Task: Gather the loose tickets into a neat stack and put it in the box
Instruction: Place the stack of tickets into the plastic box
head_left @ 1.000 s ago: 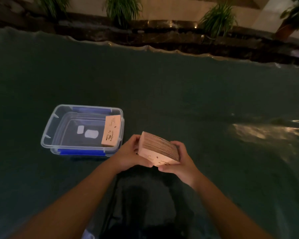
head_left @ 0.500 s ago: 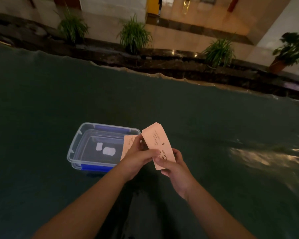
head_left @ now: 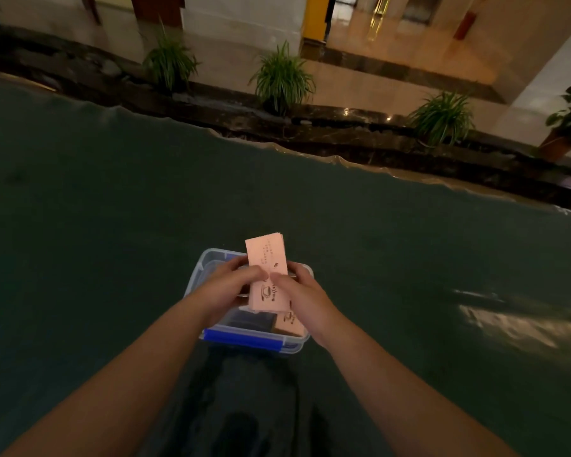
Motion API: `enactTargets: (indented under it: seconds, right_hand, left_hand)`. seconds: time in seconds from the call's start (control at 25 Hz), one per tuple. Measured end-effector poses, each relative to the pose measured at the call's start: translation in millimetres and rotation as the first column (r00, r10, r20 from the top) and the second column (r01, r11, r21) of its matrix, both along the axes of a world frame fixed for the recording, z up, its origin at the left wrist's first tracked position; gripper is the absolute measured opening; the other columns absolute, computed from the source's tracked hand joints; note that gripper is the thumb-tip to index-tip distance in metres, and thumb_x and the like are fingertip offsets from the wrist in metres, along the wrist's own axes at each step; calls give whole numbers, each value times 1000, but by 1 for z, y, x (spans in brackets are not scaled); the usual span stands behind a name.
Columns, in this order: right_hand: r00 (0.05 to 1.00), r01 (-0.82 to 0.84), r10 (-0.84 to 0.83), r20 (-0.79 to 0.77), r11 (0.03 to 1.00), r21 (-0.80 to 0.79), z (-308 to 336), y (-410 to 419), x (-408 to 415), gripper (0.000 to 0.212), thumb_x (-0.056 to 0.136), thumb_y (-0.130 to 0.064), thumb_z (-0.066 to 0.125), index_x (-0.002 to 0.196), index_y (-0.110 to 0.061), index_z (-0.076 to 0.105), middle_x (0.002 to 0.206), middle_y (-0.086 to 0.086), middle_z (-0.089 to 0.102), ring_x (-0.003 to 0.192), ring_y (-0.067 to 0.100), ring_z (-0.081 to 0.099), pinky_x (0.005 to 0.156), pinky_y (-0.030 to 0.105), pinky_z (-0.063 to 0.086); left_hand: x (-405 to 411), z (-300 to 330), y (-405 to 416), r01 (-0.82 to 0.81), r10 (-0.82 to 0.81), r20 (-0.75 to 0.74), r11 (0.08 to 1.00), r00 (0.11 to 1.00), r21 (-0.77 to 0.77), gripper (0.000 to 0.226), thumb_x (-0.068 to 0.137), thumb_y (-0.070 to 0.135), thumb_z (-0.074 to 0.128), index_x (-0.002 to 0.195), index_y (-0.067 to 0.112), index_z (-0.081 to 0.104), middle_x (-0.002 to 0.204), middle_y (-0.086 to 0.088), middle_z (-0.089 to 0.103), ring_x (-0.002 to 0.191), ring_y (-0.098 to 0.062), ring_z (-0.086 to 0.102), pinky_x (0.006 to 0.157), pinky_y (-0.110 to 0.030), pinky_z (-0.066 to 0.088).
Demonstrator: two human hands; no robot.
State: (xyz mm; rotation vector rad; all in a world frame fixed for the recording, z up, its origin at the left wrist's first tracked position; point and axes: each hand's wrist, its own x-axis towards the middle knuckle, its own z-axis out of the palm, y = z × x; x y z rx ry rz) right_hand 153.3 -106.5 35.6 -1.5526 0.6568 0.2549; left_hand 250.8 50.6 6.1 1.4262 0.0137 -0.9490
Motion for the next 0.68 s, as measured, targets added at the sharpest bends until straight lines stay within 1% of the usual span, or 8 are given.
enactTargets:
  seconds: [0.04, 0.12, 0.2, 0.28, 0.32, 0.44, 0.56, 0.68]
  right_hand:
    - [1000, -13, 13, -26, 1000, 2, -3, 9, 9, 49, 100, -43, 64, 147, -42, 49, 121, -7, 75, 101, 11, 76, 70, 25, 65]
    - [996, -35, 34, -83, 999, -11, -14, 26, 25, 52, 102, -45, 59, 152, -43, 44, 119, -6, 73, 103, 14, 74, 79, 33, 65]
    - [989, -53, 47, -143, 998, -39, -25, 40, 37, 49, 105, -45, 53, 153, -42, 43, 108, -9, 71, 97, 12, 72, 73, 30, 61]
    - [978, -54, 40, -206, 997, -64, -38, 50, 45, 46, 106, -43, 48, 152, -38, 45, 104, -8, 70, 91, 10, 69, 68, 27, 54]
    - [970, -51, 33, -240, 996, -73, -44, 53, 47, 45, 107, -42, 46, 151, -36, 46, 108, -6, 70, 90, 10, 68, 71, 28, 54]
    - [949, -30, 1, -316, 996, -86, -56, 58, 51, 40, 108, -40, 44, 147, -29, 47, 122, 3, 69, 93, 13, 65, 88, 37, 54]
    - [931, 18, -61, -360, 992, -123, -64, 57, 56, 33, 108, -37, 46, 139, -26, 52, 124, 8, 71, 104, 21, 69, 103, 44, 56]
    - [910, 60, -114, -398, 988, -146, -71, 55, 60, 30, 108, -35, 49, 135, -23, 57, 121, 11, 73, 108, 25, 72, 105, 45, 57]
  left_hand:
    - [6, -3, 5, 7, -8, 10, 999, 1000, 35, 47, 93, 20, 71, 137, 26, 57, 119, -6, 77, 101, -24, 78, 80, -42, 65]
    - [14, -13, 12, 35, -40, 40, 992, 998, 120, 39, 97, 25, 65, 135, 28, 57, 117, -5, 77, 102, -23, 77, 82, -43, 65]
    - [19, -24, 14, 45, -50, 24, 981, 998, 189, 30, 99, 27, 61, 129, 30, 57, 114, -6, 77, 102, -24, 77, 86, -46, 64]
    - [22, -36, 15, 45, -41, -22, 972, 999, 231, 22, 99, 28, 58, 122, 31, 60, 110, -7, 79, 101, -26, 77, 91, -51, 62]
    - [23, -41, 15, 48, -39, -41, 967, 998, 248, 21, 99, 29, 57, 120, 30, 62, 107, -8, 80, 100, -26, 77, 93, -52, 61]
    - [23, -50, 11, 65, -50, -59, 953, 997, 295, 21, 99, 32, 57, 117, 28, 65, 104, -8, 81, 99, -26, 77, 93, -52, 61]
    - [22, -54, 3, 43, -25, -60, 942, 998, 332, 16, 99, 32, 57, 111, 27, 66, 101, -9, 79, 96, -25, 77, 91, -51, 61]
    - [22, -55, -1, 56, -42, -44, 920, 998, 388, 14, 100, 30, 58, 110, 23, 66, 102, -10, 77, 97, -25, 74, 94, -51, 59]
